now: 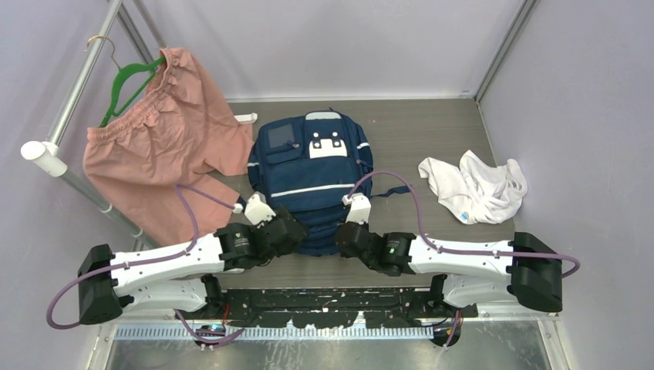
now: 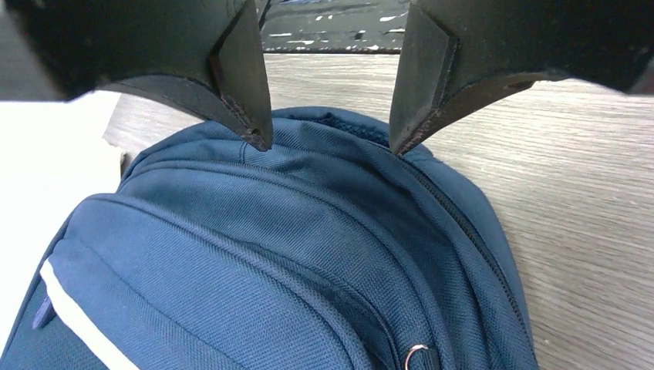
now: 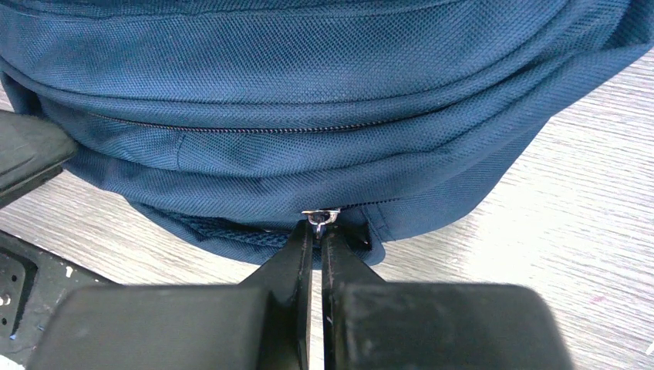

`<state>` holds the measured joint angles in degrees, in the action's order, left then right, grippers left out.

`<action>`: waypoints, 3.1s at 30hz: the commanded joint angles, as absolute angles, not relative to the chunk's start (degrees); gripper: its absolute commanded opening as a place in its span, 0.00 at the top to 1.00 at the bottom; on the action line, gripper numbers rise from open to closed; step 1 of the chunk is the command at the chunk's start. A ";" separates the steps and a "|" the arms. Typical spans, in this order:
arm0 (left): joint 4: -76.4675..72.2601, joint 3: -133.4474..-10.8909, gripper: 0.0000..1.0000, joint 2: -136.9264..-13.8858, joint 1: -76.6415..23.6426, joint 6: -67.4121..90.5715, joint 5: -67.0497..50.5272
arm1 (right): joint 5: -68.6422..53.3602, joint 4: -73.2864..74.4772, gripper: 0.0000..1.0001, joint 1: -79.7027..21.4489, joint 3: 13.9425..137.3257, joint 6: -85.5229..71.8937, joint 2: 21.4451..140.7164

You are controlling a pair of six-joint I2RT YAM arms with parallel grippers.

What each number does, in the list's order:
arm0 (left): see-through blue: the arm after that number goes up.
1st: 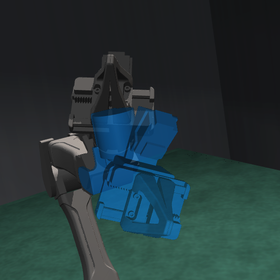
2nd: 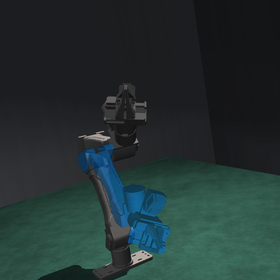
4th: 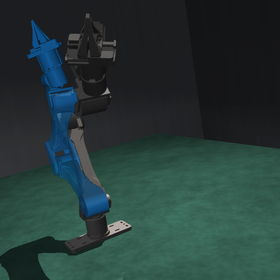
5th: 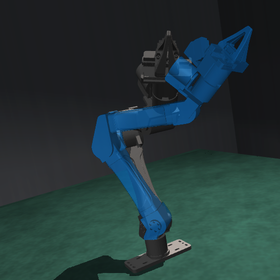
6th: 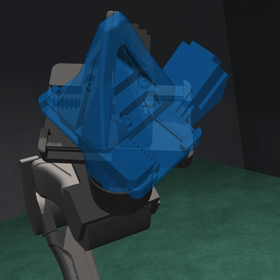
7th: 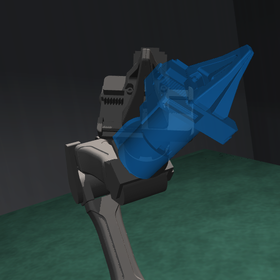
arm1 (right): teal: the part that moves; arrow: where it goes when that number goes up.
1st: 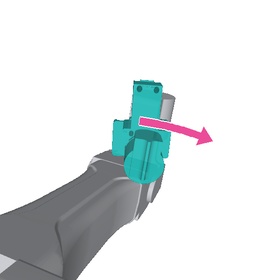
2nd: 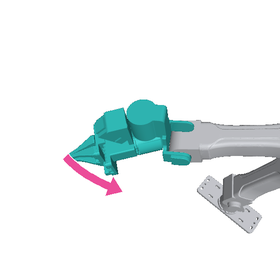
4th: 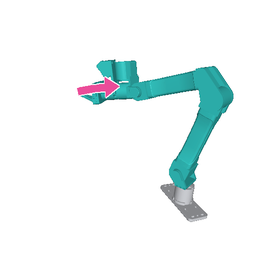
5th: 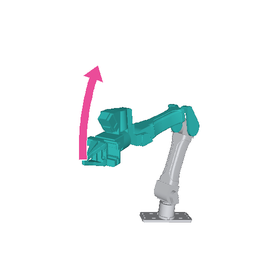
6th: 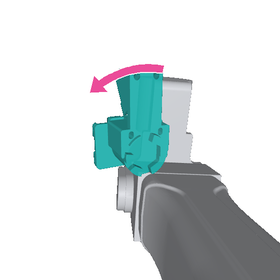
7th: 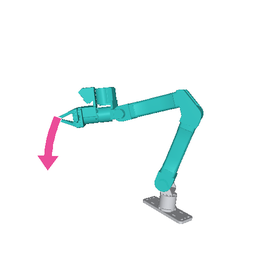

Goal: Pack the student bag
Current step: Zip the student bag at the center of the board.

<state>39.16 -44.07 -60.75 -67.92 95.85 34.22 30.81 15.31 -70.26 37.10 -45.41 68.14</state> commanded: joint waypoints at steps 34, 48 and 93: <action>41.15 -34.54 1.00 -41.81 -58.63 88.04 40.43 | 33.73 17.15 0.99 -70.14 36.43 -44.89 63.97; 62.29 -37.19 1.00 -23.61 -54.67 86.00 46.57 | 39.93 22.96 0.99 -64.84 33.05 -45.43 55.73; 44.96 -57.99 0.41 -64.30 -76.77 72.15 39.04 | 2.77 13.37 0.99 -31.96 25.49 -44.48 51.60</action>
